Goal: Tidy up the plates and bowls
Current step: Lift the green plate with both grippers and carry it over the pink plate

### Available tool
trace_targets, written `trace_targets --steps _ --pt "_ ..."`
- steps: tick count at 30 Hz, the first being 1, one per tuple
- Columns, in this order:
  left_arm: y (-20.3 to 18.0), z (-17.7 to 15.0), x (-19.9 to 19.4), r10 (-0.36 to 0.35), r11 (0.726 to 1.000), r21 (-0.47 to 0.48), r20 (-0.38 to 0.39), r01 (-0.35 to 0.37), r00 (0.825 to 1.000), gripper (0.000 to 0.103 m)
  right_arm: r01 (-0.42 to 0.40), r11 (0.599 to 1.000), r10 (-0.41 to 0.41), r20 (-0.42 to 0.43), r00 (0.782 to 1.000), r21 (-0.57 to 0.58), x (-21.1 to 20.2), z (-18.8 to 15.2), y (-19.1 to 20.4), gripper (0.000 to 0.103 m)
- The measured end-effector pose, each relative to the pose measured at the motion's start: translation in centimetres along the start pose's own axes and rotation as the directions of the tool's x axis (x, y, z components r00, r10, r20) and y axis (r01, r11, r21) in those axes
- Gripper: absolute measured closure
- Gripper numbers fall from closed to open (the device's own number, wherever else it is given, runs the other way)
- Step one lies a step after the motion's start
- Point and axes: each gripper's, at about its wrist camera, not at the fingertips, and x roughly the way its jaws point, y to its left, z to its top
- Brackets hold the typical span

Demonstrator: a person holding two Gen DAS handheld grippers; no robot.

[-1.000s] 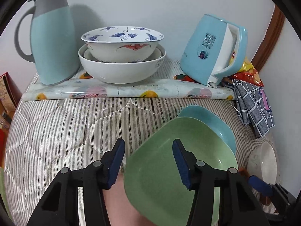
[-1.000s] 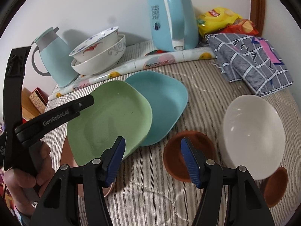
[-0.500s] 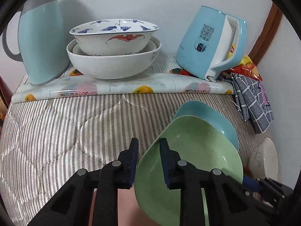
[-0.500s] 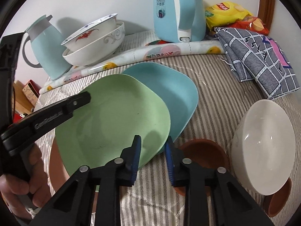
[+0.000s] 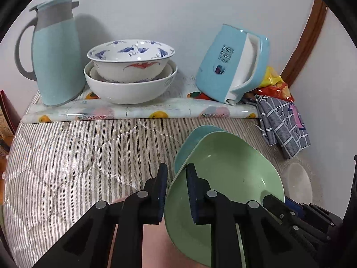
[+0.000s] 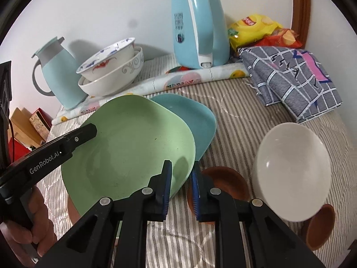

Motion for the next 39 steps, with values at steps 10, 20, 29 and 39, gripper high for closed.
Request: trace_targets --steps 10,20,29,39 --pt "-1.4 -1.5 -4.1 -0.003 1.000 -0.005 0.050 0.003 0.999 0.087 0.003 1.000 -0.002 0.059 0.998 -0.012 -4.3 -1.2 -0.6 0.087" --pt "-1.6 -4.2 -7.8 0.010 1.000 -0.024 0.079 -0.008 0.997 0.087 -0.008 1.000 0.011 0.096 0.995 -0.027 -7.7 -3.3 -0.3 0.088" --pt "-1.2 -6.2 -10.1 0.023 0.999 -0.043 0.104 -0.019 0.994 0.088 -0.016 0.999 0.022 0.117 0.993 -0.052 -9.5 -5.2 0.7 0.089" --pt "0.9 -8.0 -10.0 0.040 0.996 -0.085 0.083 -0.033 0.996 0.088 -0.021 0.997 0.029 0.099 0.995 -0.080 -8.8 -6.5 2.0 0.090"
